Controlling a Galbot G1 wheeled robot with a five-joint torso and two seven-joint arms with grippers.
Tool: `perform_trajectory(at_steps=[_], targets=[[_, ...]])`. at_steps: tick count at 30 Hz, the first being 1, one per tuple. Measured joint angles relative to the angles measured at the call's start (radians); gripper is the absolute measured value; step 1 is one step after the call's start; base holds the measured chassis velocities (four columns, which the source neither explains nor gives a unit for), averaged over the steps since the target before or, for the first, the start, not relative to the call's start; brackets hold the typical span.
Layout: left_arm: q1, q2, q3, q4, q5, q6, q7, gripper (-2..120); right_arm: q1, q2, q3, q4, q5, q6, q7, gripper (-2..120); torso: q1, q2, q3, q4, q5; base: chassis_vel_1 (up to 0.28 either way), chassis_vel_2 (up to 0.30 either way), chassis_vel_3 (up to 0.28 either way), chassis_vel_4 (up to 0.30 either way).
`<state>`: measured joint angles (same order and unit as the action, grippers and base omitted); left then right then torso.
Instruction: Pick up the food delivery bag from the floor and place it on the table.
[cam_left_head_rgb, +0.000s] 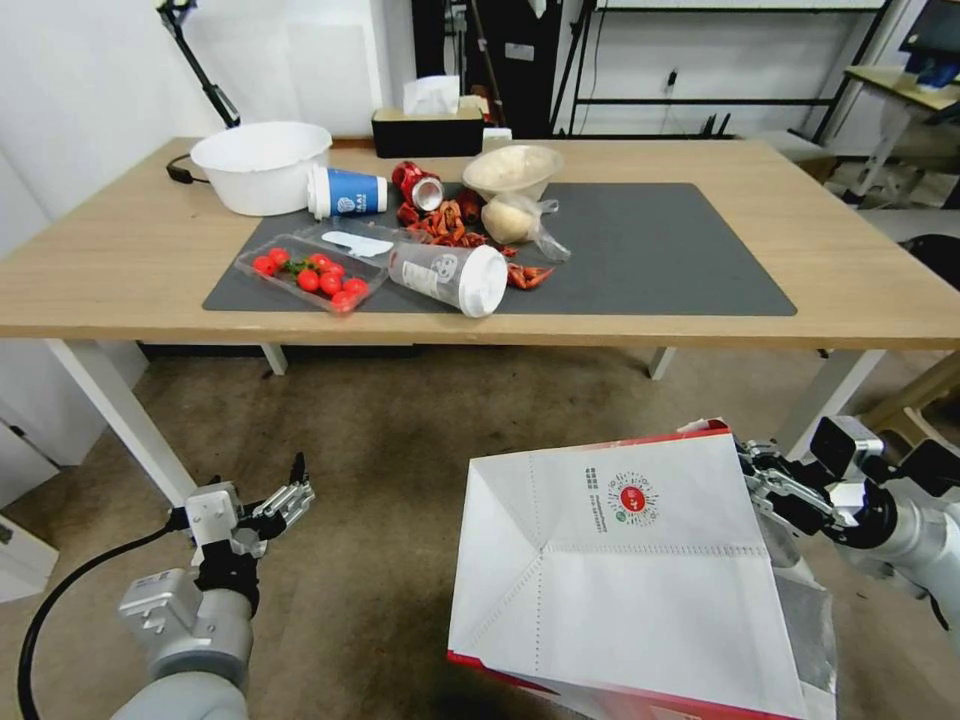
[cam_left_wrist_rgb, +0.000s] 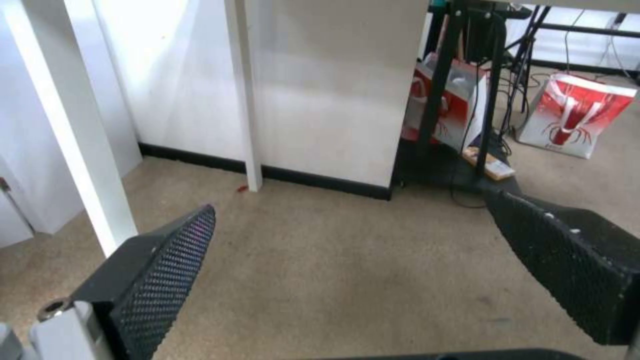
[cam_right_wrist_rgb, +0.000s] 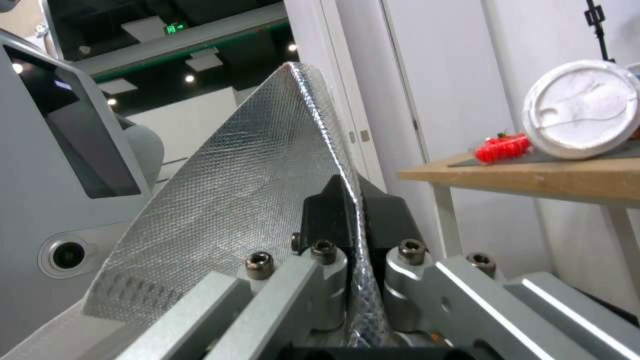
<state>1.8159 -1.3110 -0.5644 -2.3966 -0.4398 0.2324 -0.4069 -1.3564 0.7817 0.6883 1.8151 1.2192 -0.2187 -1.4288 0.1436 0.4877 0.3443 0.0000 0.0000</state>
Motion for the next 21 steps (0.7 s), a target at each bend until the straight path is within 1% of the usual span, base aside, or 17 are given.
perform_trajectory(at_steps=[1,2,4,6,9,10,13,18,21], targets=[[-0.001,0.0,0.0,0.0,0.0,0.0,0.0,100,0.0,0.0,0.0,0.001,0.0,0.0,0.001,0,0.004,0.011,0.007,0.0,0.0,0.0,0.0,0.0,0.0],[-0.001,0.0,0.0,0.0,0.0,0.0,0.0,100,0.0,0.0,0.0,0.001,0.0,0.0,0.001,0,0.004,0.011,0.007,0.0,0.0,0.0,0.0,0.0,0.0],[-0.002,0.001,-0.001,0.001,-0.001,0.001,0.0,100,-0.003,0.002,0.0,0.003,-0.002,0.001,0.002,0,0.011,0.029,0.018,0.0,0.0,0.0,0.0,0.0,0.0],[-0.002,0.002,-0.002,0.001,-0.001,0.001,0.0,100,-0.003,0.003,0.0,0.003,-0.002,0.001,0.002,0,0.013,0.035,0.022,0.0,0.0,0.0,0.0,0.0,0.0],[-0.003,0.003,-0.004,0.002,-0.001,0.002,0.0,100,-0.002,0.004,0.0,0.006,-0.003,0.001,0.004,0,0.022,0.058,0.036,0.0,-0.0001,0.0,0.0,0.0,0.0],[-0.003,0.003,-0.004,0.002,-0.001,0.002,0.0,100,-0.002,0.004,0.0,0.006,-0.003,0.001,0.004,0,0.022,0.058,0.036,0.0,-0.0001,0.0,0.0,0.0,0.0],[-0.004,0.003,-0.004,0.002,-0.001,0.003,-0.001,100,-0.002,0.005,0.0,0.007,-0.003,0.001,0.007,0,0.031,0.08,0.05,0.0,0.0,0.0,0.0,0.0,0.0],[-0.004,0.003,-0.004,0.002,-0.001,0.004,-0.001,100,-0.001,0.006,-0.001,0.007,-0.004,0.001,0.009,0,0.037,0.098,0.061,0.0,0.0,0.0,0.0,0.0,0.0],[-0.005,0.003,-0.004,0.002,-0.001,0.007,-0.001,100,0.001,0.006,-0.002,0.007,-0.005,0.001,0.01,0,0.045,0.119,0.073,0.0,0.0,0.0,0.0,0.0,0.0]])
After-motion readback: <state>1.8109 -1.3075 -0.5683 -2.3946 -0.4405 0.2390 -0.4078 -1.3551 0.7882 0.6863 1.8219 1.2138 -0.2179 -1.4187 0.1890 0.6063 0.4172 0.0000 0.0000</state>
